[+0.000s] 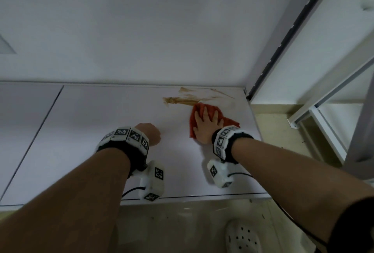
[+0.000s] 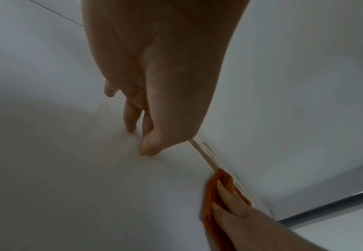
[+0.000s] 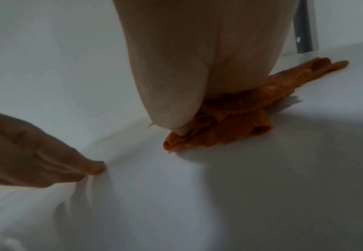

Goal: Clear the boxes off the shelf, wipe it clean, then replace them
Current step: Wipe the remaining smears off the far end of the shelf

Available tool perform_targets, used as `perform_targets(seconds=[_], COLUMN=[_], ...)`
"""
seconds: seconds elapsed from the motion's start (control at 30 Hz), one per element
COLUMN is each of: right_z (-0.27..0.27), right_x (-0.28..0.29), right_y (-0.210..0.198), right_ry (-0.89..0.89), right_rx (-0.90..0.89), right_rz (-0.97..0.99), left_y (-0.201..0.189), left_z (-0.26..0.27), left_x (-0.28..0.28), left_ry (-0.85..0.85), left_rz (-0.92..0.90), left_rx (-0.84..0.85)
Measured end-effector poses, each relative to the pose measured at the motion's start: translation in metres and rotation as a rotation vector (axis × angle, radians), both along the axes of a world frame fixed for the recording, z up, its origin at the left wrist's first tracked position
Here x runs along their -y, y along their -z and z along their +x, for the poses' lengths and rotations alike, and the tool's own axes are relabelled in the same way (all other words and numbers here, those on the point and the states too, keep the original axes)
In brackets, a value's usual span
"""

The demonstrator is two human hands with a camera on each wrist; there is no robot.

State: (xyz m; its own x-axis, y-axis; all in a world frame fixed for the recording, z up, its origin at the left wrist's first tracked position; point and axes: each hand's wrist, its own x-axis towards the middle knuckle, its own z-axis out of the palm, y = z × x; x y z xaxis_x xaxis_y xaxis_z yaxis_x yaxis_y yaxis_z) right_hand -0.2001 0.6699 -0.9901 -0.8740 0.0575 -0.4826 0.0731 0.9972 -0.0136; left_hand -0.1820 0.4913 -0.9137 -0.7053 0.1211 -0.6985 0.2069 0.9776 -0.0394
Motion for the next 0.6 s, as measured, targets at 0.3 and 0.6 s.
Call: perform_targets(seconds=[0.3, 0.6], right_z=[-0.07, -0.045], right_x=[-0.03, -0.088], right_y=[0.003, 0.0], right_ry=[0.047, 0.297], right_rx=[-0.016, -0.027], right_rz=[0.054, 0.118], left_y=[0.01, 0.006], left_z=[0.003, 0.005], left_x=[0.003, 0.004], left_ry=[-0.021, -0.004], left_rz=[0.031, 0.046], left_rx=[-0.042, -0.033])
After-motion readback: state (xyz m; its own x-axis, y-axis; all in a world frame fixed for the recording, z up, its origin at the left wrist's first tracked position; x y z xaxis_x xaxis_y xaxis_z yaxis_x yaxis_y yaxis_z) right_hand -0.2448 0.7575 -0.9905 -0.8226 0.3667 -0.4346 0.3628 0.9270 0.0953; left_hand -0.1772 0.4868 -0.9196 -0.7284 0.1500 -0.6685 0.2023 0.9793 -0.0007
